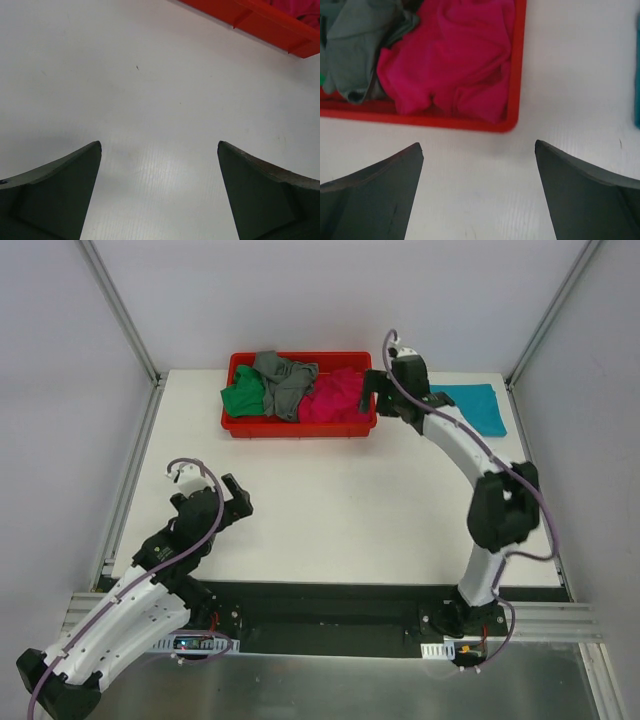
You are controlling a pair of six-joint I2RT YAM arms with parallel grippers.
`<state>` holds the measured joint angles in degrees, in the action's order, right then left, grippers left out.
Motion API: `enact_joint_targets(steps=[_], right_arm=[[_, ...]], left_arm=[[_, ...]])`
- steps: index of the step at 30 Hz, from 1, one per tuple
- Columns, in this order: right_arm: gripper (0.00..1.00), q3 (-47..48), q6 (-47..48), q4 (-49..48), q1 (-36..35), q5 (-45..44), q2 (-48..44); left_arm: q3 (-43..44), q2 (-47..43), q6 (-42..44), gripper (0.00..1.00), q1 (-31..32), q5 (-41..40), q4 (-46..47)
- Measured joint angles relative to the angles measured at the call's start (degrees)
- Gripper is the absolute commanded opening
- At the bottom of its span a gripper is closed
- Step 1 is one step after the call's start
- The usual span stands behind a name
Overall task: Fold and stack the t-shirts
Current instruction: Grab crumpled tshirt from bin with the right arm
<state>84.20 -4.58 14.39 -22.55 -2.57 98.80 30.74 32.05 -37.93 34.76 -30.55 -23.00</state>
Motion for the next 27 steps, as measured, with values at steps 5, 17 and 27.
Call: enact_joint_targets(steps=[5,17,27], right_arm=[[0.96,26.4,2.2,4.9,-0.2,0.5,22.9],[0.85,47.1,4.9,9.5,-3.8,0.4,43.2],[0.00,48.7,3.0,9.2,-3.5,-1.5,46.4]], left_arm=[[-0.7,-3.1,0.4,0.99,-0.4,0.0,1.0],[-1.7,-3.8,1.5,0.99,-0.4,1.5,3.1],[-1.7,-4.0,1.5,0.99,-0.4,1.8,3.5]])
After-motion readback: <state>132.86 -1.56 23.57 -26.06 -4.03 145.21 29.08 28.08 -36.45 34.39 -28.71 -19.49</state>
